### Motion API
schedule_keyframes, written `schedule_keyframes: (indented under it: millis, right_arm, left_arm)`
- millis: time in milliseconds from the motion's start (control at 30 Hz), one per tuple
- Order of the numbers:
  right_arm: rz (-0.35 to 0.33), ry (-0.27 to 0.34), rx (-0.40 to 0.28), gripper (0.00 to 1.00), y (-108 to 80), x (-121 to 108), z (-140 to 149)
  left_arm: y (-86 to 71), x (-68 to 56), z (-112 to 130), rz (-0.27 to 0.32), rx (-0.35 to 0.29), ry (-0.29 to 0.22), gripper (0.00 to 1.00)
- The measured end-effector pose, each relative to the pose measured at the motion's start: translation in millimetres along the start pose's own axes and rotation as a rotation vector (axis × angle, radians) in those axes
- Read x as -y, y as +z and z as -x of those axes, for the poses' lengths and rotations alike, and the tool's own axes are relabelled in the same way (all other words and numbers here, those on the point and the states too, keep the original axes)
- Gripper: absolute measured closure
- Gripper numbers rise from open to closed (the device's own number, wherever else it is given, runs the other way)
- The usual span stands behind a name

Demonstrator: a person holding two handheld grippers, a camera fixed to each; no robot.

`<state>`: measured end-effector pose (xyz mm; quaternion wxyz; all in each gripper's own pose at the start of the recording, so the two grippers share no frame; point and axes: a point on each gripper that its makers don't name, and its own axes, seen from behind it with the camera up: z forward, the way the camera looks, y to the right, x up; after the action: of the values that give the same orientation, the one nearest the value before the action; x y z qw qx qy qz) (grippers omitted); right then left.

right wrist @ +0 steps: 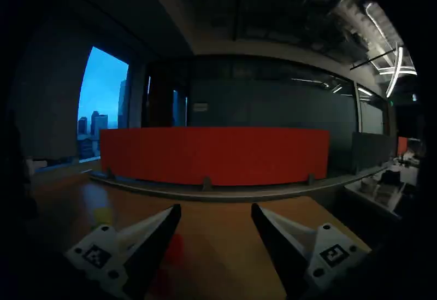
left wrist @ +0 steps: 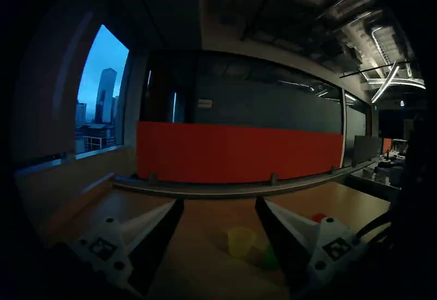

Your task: Pour water

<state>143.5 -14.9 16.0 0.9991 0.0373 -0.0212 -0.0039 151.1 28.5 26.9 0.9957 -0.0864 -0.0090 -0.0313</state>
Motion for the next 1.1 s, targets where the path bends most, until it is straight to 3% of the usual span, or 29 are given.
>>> schedule_keyframes:
  millis: [267, 467, 600, 967, 1100]
  right_arm:
    - [-0.032, -0.009, 0.003, 0.0, 2.4, 7.4, -35.6]
    - [-0.064, -0.004, 0.013, 0.0, 5.5, 13.3, -38.8]
    - [-0.101, -0.003, 0.025, 0.0, 8.6, 17.3, -33.5]
    - [-0.308, -0.001, 0.048, 0.01, 10.6, 54.9, -25.4]
    - [-0.38, 0.011, 0.053, 0.0, 9.8, 69.2, -26.8]
  left_arm:
    - [6.2, -7.5, -26.8, 0.038, 0.013, -0.003, 0.02]
    - [8.3, -6.4, -35.3, 0.064, 0.013, -0.018, 0.02]
    - [9.0, -15.7, -34.3, 0.116, 0.017, -0.008, 0.03]
    - [8.3, -49.7, -21.9, 0.296, 0.059, 0.033, 0.03]
    - [9.7, -54.7, -17.3, 0.33, 0.068, 0.054, 0.03]
